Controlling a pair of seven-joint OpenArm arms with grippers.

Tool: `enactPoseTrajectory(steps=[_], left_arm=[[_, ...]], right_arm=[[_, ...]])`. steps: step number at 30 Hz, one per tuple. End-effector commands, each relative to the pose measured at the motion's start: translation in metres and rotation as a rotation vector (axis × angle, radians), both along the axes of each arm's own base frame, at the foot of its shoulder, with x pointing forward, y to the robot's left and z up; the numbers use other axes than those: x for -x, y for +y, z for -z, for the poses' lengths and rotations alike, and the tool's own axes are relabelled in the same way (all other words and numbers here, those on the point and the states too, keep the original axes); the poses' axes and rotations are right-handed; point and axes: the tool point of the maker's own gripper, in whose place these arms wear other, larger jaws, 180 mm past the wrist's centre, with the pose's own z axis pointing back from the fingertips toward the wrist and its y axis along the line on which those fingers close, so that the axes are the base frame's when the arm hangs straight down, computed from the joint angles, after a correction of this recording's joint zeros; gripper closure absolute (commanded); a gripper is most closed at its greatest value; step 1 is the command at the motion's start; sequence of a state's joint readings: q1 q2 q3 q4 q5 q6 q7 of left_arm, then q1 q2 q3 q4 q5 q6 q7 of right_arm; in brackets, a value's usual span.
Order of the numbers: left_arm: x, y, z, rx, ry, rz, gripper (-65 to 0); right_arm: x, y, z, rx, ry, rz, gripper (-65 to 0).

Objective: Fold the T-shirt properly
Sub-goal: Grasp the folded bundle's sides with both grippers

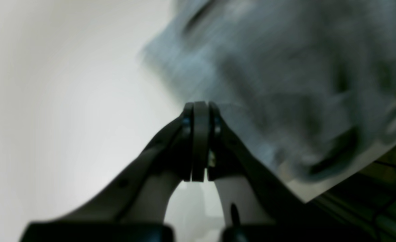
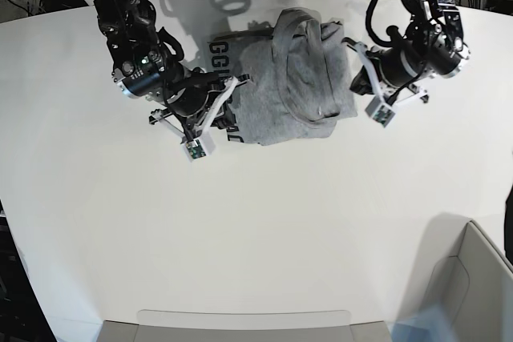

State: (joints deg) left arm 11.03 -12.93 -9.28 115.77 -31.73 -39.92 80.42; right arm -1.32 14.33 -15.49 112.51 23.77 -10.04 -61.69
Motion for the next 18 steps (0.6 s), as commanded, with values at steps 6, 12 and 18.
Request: enactPoseTrajectory(steps=[6, 12, 18], left_arm=[[0.008, -0.068, -0.002, 0.071, -0.003, 0.205, 0.0], [0.030, -0.092, 0.014, 0.093, 0.035, 0.309, 0.0], [0.020, -0.033, 0.046, -0.108, 0.096, 0.169, 0.0]], right_arm=[[-0.005, -0.019, 0.010, 0.026, 0.011, 0.038, 0.0], [0.000, -0.026, 0.039, 0.068, 0.085, 0.024, 0.0], [0.008, -0.012, 0.049, 0.068, 0.091, -0.081, 0.0]])
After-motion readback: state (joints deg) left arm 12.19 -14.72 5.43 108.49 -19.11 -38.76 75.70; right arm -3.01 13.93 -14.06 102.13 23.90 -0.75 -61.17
